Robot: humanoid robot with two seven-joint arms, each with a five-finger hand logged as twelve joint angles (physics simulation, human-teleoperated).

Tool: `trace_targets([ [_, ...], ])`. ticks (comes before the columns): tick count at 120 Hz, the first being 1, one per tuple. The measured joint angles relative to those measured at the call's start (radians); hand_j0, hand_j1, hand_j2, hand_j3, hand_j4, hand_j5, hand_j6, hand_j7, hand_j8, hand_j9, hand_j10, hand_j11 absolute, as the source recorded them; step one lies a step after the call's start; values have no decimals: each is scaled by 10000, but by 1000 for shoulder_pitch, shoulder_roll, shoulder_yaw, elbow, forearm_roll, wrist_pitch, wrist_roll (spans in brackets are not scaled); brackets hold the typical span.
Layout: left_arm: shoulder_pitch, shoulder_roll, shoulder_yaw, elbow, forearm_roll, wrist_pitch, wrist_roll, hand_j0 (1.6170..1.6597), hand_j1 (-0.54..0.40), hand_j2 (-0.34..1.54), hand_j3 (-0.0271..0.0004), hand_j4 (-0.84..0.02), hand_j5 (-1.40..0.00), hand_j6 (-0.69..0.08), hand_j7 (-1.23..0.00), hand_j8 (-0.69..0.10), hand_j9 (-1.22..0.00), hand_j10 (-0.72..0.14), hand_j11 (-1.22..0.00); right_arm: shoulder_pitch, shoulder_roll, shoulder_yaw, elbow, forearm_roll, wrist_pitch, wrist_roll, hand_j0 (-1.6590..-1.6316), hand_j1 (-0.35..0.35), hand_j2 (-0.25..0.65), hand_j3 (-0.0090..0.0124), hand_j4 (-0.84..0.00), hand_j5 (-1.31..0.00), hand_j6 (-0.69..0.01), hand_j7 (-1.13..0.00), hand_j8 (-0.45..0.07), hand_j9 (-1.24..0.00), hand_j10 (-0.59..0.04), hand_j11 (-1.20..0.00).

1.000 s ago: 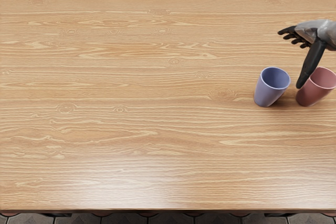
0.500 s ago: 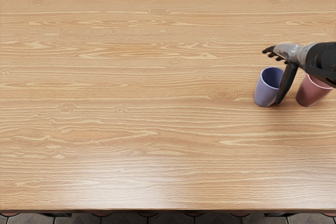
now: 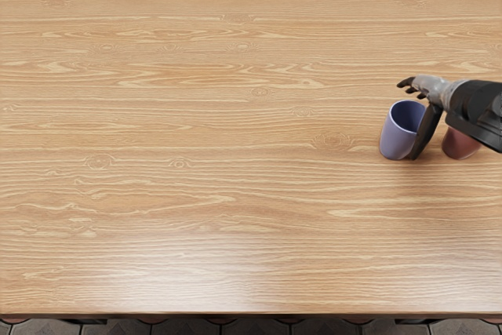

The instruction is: Pick up cup and place in cup with right hand

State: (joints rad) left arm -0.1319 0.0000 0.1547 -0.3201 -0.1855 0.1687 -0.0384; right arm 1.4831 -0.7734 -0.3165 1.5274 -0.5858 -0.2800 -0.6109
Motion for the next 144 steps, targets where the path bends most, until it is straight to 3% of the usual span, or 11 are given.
trace_targets([
  [26,0,0,0,0,0,0,0,16581,3444,7,0,-39,-50,-39,-50,-39,-50,-39,-50,-12,43,-4,-29,-4,-38,0,-16581,-2353,-175,0,-991,-1252,-1008,-1247,-998,-1251,-986,-1249],
  [61,0,0,0,0,0,0,0,16581,3444,7,0,-39,-50,-39,-50,-39,-50,-39,-50,-41,83,-5,-67,-4,-56,0,-16581,-1210,-364,0,-1941,-2490,-1956,-2485,-1947,-2489,-1936,-2488],
  [74,0,0,0,0,0,0,0,16581,3444,7,0,-39,-50,-39,-50,-39,-50,-39,-50,-47,89,-7,-74,-5,-61,0,-16585,-92,-432,-1,-2718,-3508,-2726,-3509,-2736,-3487,-2709,-3508],
  [86,0,0,0,0,0,0,0,16581,3443,8,-1,-39,-51,-39,-51,-39,-51,-38,-51,-48,91,-8,-79,-13,-61,0,-16553,232,-683,-9,-3768,-4740,-3662,-4856,-3477,-4763,-3589,-4948],
  [95,0,0,0,0,0,0,0,16581,3443,8,-1,-39,-52,-39,-52,-38,-52,-38,-52,-49,88,-3,-82,-8,-61,0,-16528,190,-924,3,-4158,-5587,-3917,-5608,-3427,-5661,-3948,-5825],
  [100,0,0,0,0,0,0,0,16581,3443,8,-1,-39,-52,-39,-52,-38,-52,-38,-52,-49,86,-1,-84,-2,-62,0,-16509,-13,-1311,-14,-4396,-5853,-4097,-5920,-3366,-5958,-3958,-6116],
  [101,0,0,0,0,0,0,0,16581,3443,8,-1,-39,-52,-39,-52,-38,-52,-38,-52,-49,86,0,-84,-2,-63,0,-16505,-24,-1280,-34,-4463,-5879,-4090,-5975,-3371,-5989,-3985,-6140],
  [104,0,0,0,0,0,0,0,16581,3443,8,-1,-39,-52,-39,-51,-39,-51,-38,-51,-49,84,1,-86,-1,-63,0,-16502,4,-1237,6,-4565,-6074,-4016,-6127,-3266,-6197,-3937,-6325],
  [119,0,0,0,0,0,0,0,16581,3444,7,0,-39,-51,-39,-50,-39,-50,-39,-50,-45,71,31,-94,3,-60,-1,-16482,80,-1534,-19,-4777,-6960,-3613,-6660,-2768,-6915,-3565,-6955],
  [124,0,0,0,0,0,0,0,16581,3444,7,0,-39,-50,-39,-50,-39,-50,-39,-50,-39,60,43,-96,5,-61,-1,-16484,166,-1325,0,-4879,-7068,-3553,-6765,-2594,-7007,-3585,-7038],
  [144,0,0,0,0,0,0,0,16581,3444,6,0,-40,-50,-39,-50,-39,-50,-39,-49,2,-16,112,-93,12,-48,0,-16491,560,-686,-1,-5101,-7297,-3222,-6991,-2386,-7200,-3310,-7315],
])
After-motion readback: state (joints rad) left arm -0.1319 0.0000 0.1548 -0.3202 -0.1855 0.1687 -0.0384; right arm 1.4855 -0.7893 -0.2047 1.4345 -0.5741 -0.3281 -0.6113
